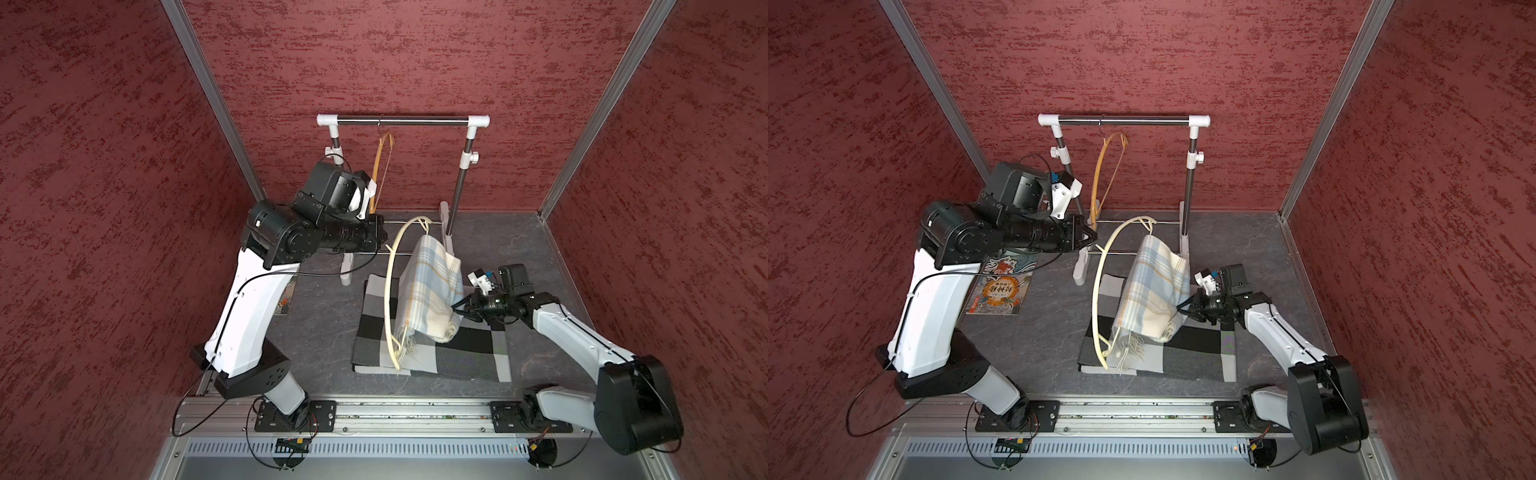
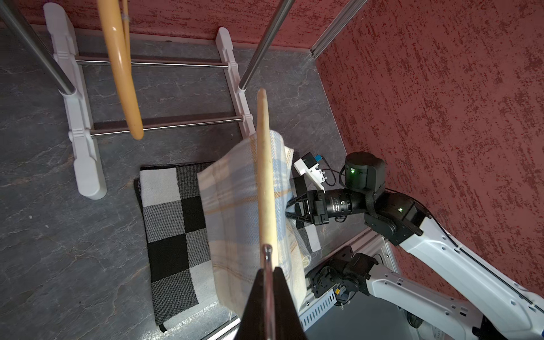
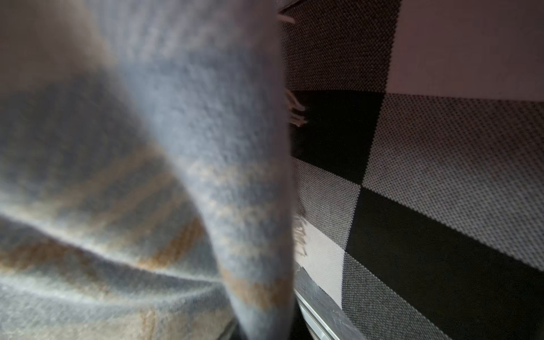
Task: Hang the scarf on the hanger
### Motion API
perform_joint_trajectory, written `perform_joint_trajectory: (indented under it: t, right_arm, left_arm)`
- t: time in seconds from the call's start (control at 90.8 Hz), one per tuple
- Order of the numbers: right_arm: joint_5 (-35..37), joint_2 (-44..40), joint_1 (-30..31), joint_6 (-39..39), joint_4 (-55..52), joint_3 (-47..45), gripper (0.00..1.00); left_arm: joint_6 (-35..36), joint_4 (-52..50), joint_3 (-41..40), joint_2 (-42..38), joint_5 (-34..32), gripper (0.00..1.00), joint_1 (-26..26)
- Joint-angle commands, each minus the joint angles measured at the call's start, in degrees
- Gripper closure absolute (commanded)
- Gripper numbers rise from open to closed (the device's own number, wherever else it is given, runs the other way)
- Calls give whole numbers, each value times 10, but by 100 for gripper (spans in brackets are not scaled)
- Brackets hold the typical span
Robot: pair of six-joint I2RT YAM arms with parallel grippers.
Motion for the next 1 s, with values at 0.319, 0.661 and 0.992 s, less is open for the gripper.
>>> perform_joint_trajectory:
  t: [0.319, 0.661, 0.992]
  right_arm:
    - [-37, 77, 74, 26, 124, -9, 100]
    - [20, 168, 91, 5, 175, 1, 100]
    - [12, 194, 101, 16, 216, -17, 100]
  left_arm:
    - [8, 114, 12, -12, -20, 100, 12]
    - [6, 125, 15, -11, -15, 100, 13]
    - [8, 127, 16, -5, -9, 100, 20]
